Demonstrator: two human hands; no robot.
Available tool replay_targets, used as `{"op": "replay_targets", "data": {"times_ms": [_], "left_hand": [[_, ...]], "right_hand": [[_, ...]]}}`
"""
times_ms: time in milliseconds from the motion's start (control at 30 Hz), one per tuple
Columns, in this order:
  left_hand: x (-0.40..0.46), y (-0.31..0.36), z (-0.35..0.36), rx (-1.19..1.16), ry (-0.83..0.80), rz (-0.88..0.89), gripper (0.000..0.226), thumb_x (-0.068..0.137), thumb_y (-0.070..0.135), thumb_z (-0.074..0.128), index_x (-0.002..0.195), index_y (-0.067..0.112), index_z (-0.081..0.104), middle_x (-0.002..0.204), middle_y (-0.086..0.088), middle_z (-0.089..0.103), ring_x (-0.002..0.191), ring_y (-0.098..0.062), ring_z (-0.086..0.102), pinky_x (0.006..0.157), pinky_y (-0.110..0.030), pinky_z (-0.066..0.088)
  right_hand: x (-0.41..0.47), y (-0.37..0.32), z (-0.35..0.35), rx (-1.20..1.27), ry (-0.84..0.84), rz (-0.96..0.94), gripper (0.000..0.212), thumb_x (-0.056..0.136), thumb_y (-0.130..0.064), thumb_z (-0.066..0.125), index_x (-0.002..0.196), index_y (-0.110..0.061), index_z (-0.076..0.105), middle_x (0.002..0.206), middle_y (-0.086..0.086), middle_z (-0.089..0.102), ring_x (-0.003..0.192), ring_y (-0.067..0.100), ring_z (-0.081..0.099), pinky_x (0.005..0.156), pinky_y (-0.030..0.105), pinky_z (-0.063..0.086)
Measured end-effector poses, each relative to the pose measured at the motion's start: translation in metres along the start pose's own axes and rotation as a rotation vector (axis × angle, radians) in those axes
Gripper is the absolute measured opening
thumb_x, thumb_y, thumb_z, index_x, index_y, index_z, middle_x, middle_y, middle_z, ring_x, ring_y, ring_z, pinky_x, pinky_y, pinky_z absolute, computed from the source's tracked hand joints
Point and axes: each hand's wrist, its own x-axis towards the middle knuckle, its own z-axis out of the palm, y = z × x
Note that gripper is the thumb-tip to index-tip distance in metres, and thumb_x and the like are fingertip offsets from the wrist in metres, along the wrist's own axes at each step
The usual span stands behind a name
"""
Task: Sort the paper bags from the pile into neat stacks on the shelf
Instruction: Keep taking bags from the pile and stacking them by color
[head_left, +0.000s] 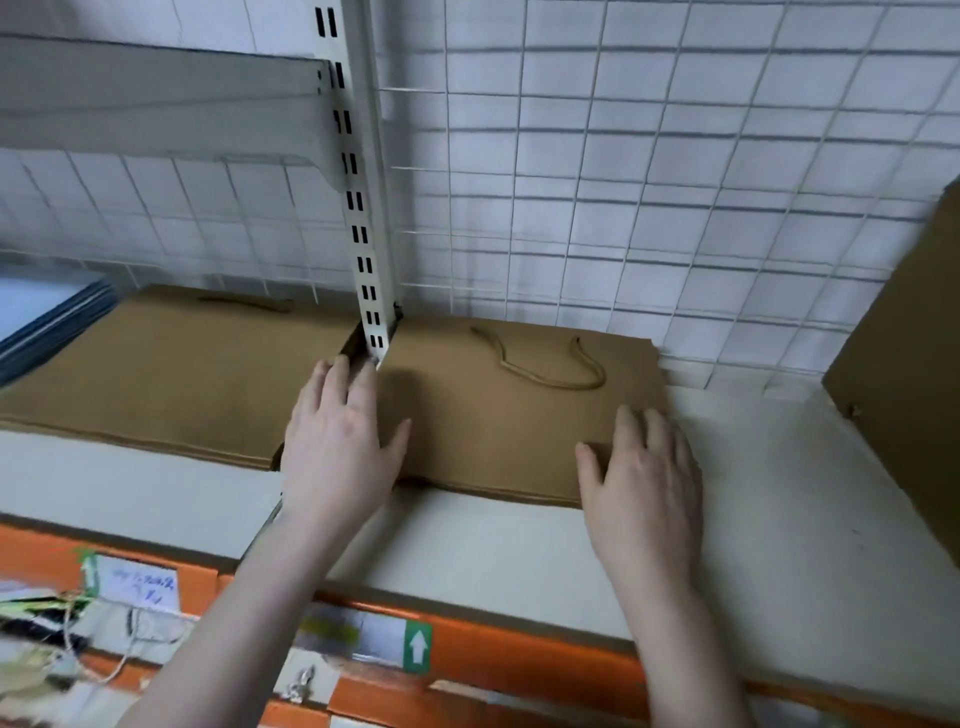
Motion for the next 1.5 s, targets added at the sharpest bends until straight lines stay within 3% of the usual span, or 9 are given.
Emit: {"op": "replay_targets", "data": {"times_ms": [267, 400, 467, 600, 733, 900, 1133, 1367, 1500], "left_hand": [[-0.027, -0.059, -0.039, 0.005, 0.038, -0.031, 0.06, 0.083, 0.035, 0.065, 0.129, 0.0, 0.052, 0.137, -0.027, 0.045, 0.134, -0.041, 0.034, 0.111, -0.048, 0.027], [-0.05, -0.119, -0.068, 0.0, 0.009, -0.125, 0.068, 0.091, 0.045, 0.051, 0.146, 0.011, 0.029, 0.153, -0.015, 0.024, 0.144, -0.028, 0.012, 0.116, -0.036, 0.009], [-0.063, -0.159, -0.085, -0.007, 0.026, -0.155, 0.071, 0.09, 0.045, 0.051, 0.147, 0.011, 0.026, 0.154, -0.014, 0.022, 0.144, -0.028, 0.011, 0.117, -0.035, 0.008], [-0.092, -0.255, -0.118, 0.033, 0.062, -0.212, 0.068, 0.084, 0.034, 0.065, 0.138, 0.0, 0.042, 0.145, -0.025, 0.036, 0.138, -0.039, 0.027, 0.114, -0.045, 0.02], [-0.122, -0.352, -0.154, 0.123, 0.107, -0.256, 0.063, 0.078, 0.038, 0.062, 0.12, -0.01, 0.056, 0.122, -0.034, 0.055, 0.115, -0.05, 0.05, 0.097, -0.057, 0.04], [-0.157, -0.457, -0.199, 0.231, 0.082, -0.329, 0.071, 0.061, 0.024, 0.085, 0.116, -0.01, 0.057, 0.117, -0.034, 0.057, 0.11, -0.052, 0.053, 0.09, -0.059, 0.045], [-0.166, -0.557, -0.241, 0.24, 0.16, -0.412, 0.073, 0.059, 0.019, 0.086, 0.118, -0.011, 0.056, 0.119, -0.033, 0.057, 0.111, -0.05, 0.054, 0.094, -0.056, 0.044], [-0.134, -0.666, -0.256, 0.297, 0.2, -0.435, 0.069, 0.059, 0.019, 0.085, 0.116, -0.009, 0.057, 0.112, -0.027, 0.061, 0.105, -0.043, 0.059, 0.09, -0.05, 0.048], [-0.093, -0.751, -0.264, 0.359, 0.19, -0.453, 0.071, 0.058, 0.018, 0.085, 0.116, -0.011, 0.057, 0.112, -0.029, 0.061, 0.104, -0.045, 0.06, 0.089, -0.053, 0.047]], "right_hand": [[-0.053, -0.072, -0.003, 0.053, -0.058, -0.156, 0.049, 0.064, -0.023, 0.082, 0.104, 0.001, 0.067, 0.102, 0.024, 0.063, 0.102, 0.042, 0.06, 0.083, 0.049, 0.051], [-0.083, -0.127, -0.002, 0.059, -0.091, -0.224, 0.049, 0.065, -0.025, 0.082, 0.104, 0.001, 0.067, 0.102, 0.024, 0.064, 0.101, 0.042, 0.06, 0.084, 0.049, 0.051], [-0.102, -0.163, -0.002, 0.078, -0.111, -0.249, 0.05, 0.065, -0.026, 0.082, 0.104, 0.001, 0.068, 0.102, 0.024, 0.064, 0.1, 0.043, 0.06, 0.083, 0.049, 0.051], [-0.147, -0.251, -0.001, 0.124, -0.133, -0.321, 0.051, 0.066, -0.026, 0.082, 0.107, 0.001, 0.067, 0.104, 0.024, 0.064, 0.102, 0.042, 0.059, 0.086, 0.048, 0.051], [-0.199, -0.344, 0.001, 0.183, -0.158, -0.403, 0.05, 0.073, -0.029, 0.076, 0.115, -0.003, 0.064, 0.112, 0.022, 0.062, 0.112, 0.04, 0.055, 0.093, 0.046, 0.047], [-0.256, -0.447, 0.003, 0.288, -0.233, -0.532, 0.052, 0.084, -0.03, 0.066, 0.127, -0.003, 0.056, 0.13, 0.022, 0.054, 0.127, 0.038, 0.044, 0.105, 0.046, 0.036], [-0.282, -0.562, 0.012, 0.361, -0.334, -0.678, 0.057, 0.095, -0.039, 0.046, 0.143, -0.01, 0.034, 0.145, 0.013, 0.036, 0.138, 0.028, 0.026, 0.113, 0.036, 0.02], [-0.288, -0.686, 0.058, 0.43, -0.27, -0.684, 0.052, 0.086, -0.03, 0.063, 0.129, -0.004, 0.053, 0.127, 0.021, 0.053, 0.123, 0.037, 0.045, 0.099, 0.045, 0.038], [-0.281, -0.78, 0.097, 0.516, -0.238, -0.665, 0.049, 0.08, -0.023, 0.071, 0.12, 0.001, 0.059, 0.114, 0.025, 0.058, 0.11, 0.042, 0.053, 0.091, 0.047, 0.045]]}}
